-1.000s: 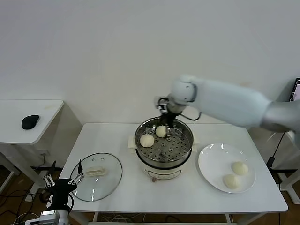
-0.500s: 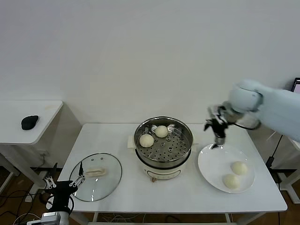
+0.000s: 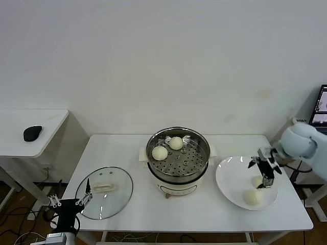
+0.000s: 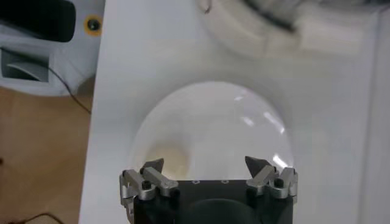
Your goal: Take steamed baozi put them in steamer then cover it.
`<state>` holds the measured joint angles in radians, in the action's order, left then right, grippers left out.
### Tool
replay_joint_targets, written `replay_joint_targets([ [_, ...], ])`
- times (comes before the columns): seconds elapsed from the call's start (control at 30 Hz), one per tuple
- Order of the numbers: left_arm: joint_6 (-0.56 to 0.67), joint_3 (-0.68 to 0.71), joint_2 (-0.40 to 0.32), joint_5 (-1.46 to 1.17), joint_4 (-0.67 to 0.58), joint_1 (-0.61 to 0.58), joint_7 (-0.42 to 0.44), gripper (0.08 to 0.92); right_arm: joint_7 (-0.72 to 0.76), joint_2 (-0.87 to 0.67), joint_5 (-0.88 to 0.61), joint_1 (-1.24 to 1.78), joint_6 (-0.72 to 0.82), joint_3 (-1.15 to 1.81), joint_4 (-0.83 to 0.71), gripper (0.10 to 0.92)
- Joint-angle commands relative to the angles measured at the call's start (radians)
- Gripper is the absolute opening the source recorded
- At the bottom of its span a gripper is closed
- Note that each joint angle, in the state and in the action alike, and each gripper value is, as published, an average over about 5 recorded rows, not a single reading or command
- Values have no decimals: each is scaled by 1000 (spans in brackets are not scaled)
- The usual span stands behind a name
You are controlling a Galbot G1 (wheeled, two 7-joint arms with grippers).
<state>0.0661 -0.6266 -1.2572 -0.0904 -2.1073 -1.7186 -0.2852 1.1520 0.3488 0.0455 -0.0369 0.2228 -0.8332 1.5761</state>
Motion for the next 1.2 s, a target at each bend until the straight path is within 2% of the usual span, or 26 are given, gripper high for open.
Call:
replay_joint_targets([
  [0.03, 5, 1, -1, 20, 4, 0, 0, 823, -52, -25, 125, 332, -37, 247, -14, 823],
  [0.7, 11, -4, -9, 24, 5, -9, -1, 823, -84, 96, 170, 364, -22, 249, -119, 820],
  [1.2, 12, -5, -9, 25, 4, -9, -3, 823, -92, 115, 156, 352, -9, 250, -132, 652],
])
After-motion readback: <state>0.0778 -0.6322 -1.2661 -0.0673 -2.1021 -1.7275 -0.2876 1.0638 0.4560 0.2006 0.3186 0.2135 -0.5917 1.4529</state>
